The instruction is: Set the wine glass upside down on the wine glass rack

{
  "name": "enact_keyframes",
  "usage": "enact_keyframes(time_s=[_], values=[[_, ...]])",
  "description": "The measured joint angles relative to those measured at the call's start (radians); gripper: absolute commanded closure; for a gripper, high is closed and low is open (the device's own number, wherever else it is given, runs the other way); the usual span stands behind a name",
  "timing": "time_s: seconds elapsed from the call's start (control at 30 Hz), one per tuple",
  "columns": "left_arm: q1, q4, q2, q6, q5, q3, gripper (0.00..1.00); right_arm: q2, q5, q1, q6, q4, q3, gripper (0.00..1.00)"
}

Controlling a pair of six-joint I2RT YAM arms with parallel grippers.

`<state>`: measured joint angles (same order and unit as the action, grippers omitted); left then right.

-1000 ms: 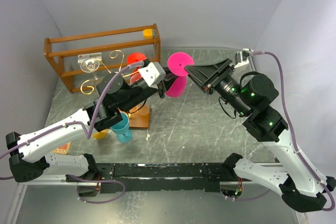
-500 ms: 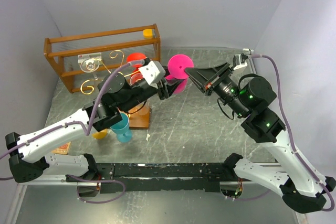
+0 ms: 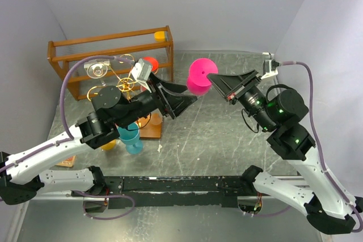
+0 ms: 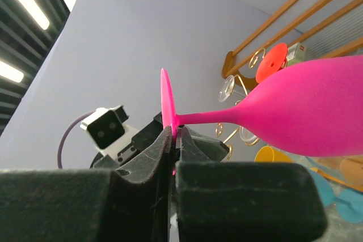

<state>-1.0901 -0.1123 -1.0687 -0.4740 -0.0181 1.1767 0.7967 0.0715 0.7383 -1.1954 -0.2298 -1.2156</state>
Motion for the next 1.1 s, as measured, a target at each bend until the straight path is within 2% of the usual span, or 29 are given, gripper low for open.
enact_keyframes(time_s=[0.27,0.37,0.6,0.8,0.87,1.1], values=[[0.0,0.01,0.007,-0.272,-0.009,0.011,0.24,-0.035,-0.042,0.0,0.051,0.002,0.025,1.0],[0.0,0.013,0.007,-0.322,-0.028,0.012,0.27,-0.035,-0.075,0.0,0.059,0.005,0.033,1.0],[0.0,0.042,0.019,-0.398,-0.109,0.025,0.4,-0.026,-0.143,0.0,0.061,0.007,0.047,1.0],[0.0,0.045,0.021,-0.434,-0.124,0.028,0.45,-0.026,-0.175,0.0,0.067,0.0,0.047,1.0],[0.0,0.051,0.016,-0.446,-0.124,0.031,0.48,-0.026,-0.185,0.0,0.069,0.0,0.047,1.0],[0.0,0.053,-0.005,-0.475,-0.111,0.044,0.71,-0.024,-0.212,0.0,0.078,-0.002,0.053,1.0]])
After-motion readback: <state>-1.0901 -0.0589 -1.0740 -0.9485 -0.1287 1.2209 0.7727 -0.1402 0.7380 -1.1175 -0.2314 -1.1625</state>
